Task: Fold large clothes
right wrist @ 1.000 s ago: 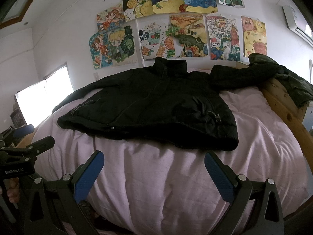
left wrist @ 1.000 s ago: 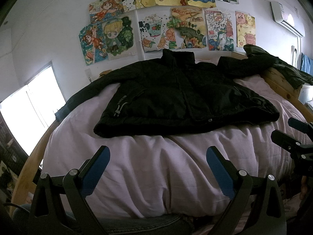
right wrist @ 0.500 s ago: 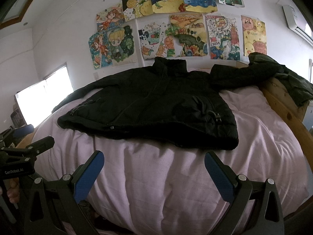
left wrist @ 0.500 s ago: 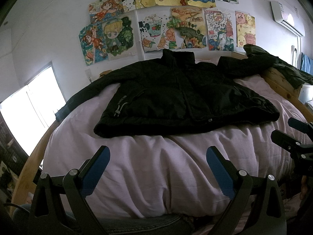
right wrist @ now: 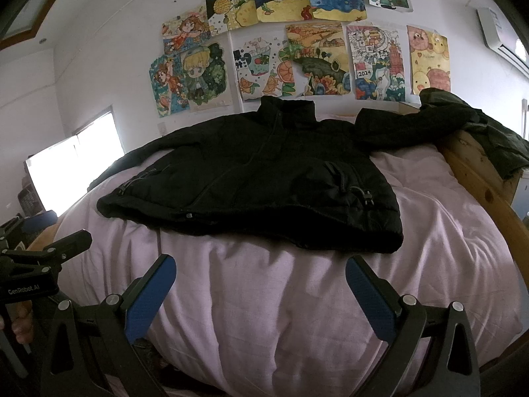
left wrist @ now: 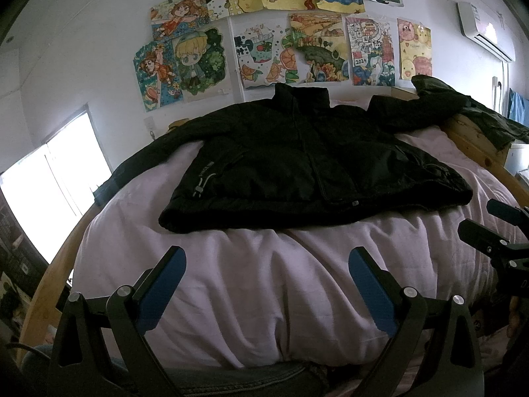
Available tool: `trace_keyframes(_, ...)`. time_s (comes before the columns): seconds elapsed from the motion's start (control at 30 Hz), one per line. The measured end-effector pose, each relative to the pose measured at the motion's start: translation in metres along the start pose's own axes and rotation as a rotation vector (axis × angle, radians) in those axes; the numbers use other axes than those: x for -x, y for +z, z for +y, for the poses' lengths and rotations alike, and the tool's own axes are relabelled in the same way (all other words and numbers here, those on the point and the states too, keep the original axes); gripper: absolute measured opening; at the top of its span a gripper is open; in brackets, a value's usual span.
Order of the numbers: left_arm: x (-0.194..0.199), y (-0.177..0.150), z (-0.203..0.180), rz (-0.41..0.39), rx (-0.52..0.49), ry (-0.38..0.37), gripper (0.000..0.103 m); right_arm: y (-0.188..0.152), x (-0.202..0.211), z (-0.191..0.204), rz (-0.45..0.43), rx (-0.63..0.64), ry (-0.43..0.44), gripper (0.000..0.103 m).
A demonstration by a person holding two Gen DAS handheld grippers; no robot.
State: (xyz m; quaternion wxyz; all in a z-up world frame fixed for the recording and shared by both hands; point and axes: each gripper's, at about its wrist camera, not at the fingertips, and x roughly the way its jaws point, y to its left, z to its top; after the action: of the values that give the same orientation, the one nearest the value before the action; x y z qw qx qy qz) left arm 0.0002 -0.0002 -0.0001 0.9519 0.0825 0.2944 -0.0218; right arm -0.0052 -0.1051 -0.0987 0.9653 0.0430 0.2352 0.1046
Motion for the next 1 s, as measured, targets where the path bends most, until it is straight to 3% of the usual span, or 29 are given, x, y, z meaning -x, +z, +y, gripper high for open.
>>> trace_keyframes(0.6, -0.001, 0.000, 0.000, 0.003, -0.001, 0.004, 0.097, 0.003, 0.002, -0.004, -0.011, -0.004, -0.008, 0.103)
trace_keyframes(0.83, -0.008, -0.005, -0.003, 0.018, -0.014, 0.017, 0.097, 0.004, 0.006, -0.009, 0.012, -0.059, 0.010, 0.103)
trace_keyframes(1.0, -0.017, 0.005, 0.007, 0.087, 0.033, -0.032, 0.097, 0.022, 0.020, -0.016, 0.022, -0.093, 0.003, 0.103)
